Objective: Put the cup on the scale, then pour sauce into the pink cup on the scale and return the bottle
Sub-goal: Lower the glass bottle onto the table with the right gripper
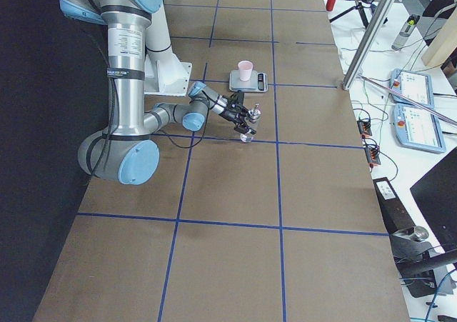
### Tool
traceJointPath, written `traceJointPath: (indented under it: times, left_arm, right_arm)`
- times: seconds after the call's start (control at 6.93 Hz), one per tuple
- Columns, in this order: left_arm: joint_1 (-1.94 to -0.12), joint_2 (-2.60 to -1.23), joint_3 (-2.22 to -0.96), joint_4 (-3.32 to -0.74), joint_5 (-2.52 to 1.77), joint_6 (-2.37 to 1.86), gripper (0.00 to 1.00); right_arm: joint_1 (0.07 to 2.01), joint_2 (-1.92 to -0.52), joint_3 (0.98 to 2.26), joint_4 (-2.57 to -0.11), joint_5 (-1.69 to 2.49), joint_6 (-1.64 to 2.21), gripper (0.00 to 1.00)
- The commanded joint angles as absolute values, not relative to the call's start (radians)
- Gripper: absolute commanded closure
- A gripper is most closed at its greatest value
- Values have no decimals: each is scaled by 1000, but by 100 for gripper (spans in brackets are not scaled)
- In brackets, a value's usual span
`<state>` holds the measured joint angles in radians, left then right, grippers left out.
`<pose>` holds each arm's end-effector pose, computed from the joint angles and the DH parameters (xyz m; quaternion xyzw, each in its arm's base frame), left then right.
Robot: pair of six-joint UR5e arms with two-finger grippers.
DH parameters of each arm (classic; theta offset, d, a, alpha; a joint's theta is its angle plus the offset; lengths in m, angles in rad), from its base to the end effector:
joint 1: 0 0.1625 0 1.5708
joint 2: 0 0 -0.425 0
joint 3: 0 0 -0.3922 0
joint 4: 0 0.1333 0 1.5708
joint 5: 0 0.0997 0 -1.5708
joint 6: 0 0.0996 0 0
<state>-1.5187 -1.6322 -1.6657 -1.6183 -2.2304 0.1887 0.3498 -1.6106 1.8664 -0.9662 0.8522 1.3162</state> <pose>-0.0447 -0.5301 0.5825 0.1180 0.3149 0.1458 0.9304 -0.3869 -0.3528 0.4612 0.4213 -0.2776 0.1870 0.8429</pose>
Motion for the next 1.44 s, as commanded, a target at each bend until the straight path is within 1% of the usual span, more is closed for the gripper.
traceJointPath:
  times: [0.0, 0.14, 0.29, 0.43, 0.58, 0.87, 1.3]
  left_arm:
    - [-1519, -1632, -1666, -1618, -2230, 189, 0]
    - [-1519, -1632, -1666, -1618, -2230, 189, 0]
    - [-1519, -1632, -1666, -1618, -2230, 189, 0]
    - [-1519, -1632, -1666, -1620, -2230, 189, 0]
    - [-1519, -1632, -1666, -1618, -2230, 189, 0]
    - [-1519, -1632, -1666, -1620, -2230, 189, 0]
    - [-1519, -1632, -1666, -1620, -2230, 189, 0]
  right_arm:
    - [350, -1611, 1865, -965, 854, 1315, 100]
    - [350, -1611, 1865, -951, 864, 1315, 96]
    - [350, -1611, 1864, -940, 873, 1315, 76]
    - [350, -1611, 1861, -940, 876, 1313, 48]
    - [351, -1612, 1861, -939, 874, 1309, 39]
    - [351, -1617, 1861, -939, 874, 1305, 36]
    - [351, -1620, 1861, -939, 874, 1302, 14]
